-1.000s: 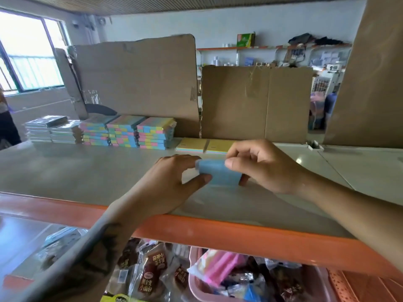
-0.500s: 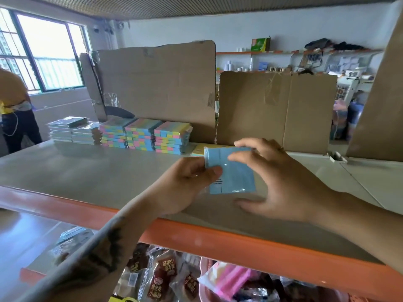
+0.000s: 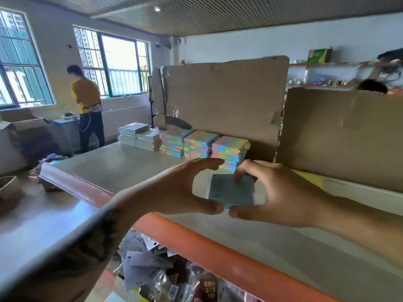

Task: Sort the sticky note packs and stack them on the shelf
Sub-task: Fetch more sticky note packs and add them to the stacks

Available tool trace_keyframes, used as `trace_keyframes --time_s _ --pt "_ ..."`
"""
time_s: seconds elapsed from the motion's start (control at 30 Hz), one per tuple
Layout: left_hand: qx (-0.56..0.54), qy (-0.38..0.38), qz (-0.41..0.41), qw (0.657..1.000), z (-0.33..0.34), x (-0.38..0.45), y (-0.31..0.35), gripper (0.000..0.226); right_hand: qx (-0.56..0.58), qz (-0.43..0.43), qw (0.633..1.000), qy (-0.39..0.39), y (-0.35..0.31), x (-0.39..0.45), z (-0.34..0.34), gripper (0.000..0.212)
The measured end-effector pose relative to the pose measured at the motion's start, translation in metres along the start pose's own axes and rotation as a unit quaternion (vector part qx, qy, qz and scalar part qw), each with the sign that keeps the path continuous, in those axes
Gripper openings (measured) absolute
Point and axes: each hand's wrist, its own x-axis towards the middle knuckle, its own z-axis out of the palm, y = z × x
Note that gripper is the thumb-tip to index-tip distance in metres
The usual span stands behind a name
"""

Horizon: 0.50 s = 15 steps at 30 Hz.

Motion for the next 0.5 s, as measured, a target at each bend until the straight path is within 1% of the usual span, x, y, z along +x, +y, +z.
trace_keyframes --time_s 0.1,0.2,0.3,0.33,0.4,0.43,0.5 --pt "0.077 -0.019 -0.017 0.997 -0.025 -0.008 -0.01 0.084 -0.016 -0.019 0.999 -0.031 -0.02 0.036 0.02 0.058" --pt "0.117 -0.043 -0.05 0.991 -0.051 -0.014 -0.03 0.079 -0.03 -0.025 0.998 -0.05 -0.041 0.073 0.04 0.058" --pt "0.139 -0.036 -0.061 0.988 -0.076 -0.02 -0.058 0.076 -0.034 -0.023 0.998 -0.046 -0.06 0.107 0.063 0.06" --pt "0.148 -0.042 -0.063 0.986 -0.085 -0.022 -0.07 0.075 -0.032 -0.017 0.998 -0.045 -0.066 0.119 0.071 0.06" --pt "0.161 -0.079 -0.07 0.981 -0.103 -0.023 -0.089 0.072 -0.023 -0.001 0.999 -0.042 -0.078 0.141 0.087 0.06" --pt "0.157 -0.076 -0.066 0.982 -0.112 -0.021 -0.101 0.072 -0.018 0.009 0.999 -0.039 -0.082 0.151 0.094 0.06" --pt "0.165 -0.079 -0.061 0.981 -0.135 -0.017 -0.122 0.074 -0.001 0.035 0.999 -0.027 -0.09 0.166 0.105 0.068"
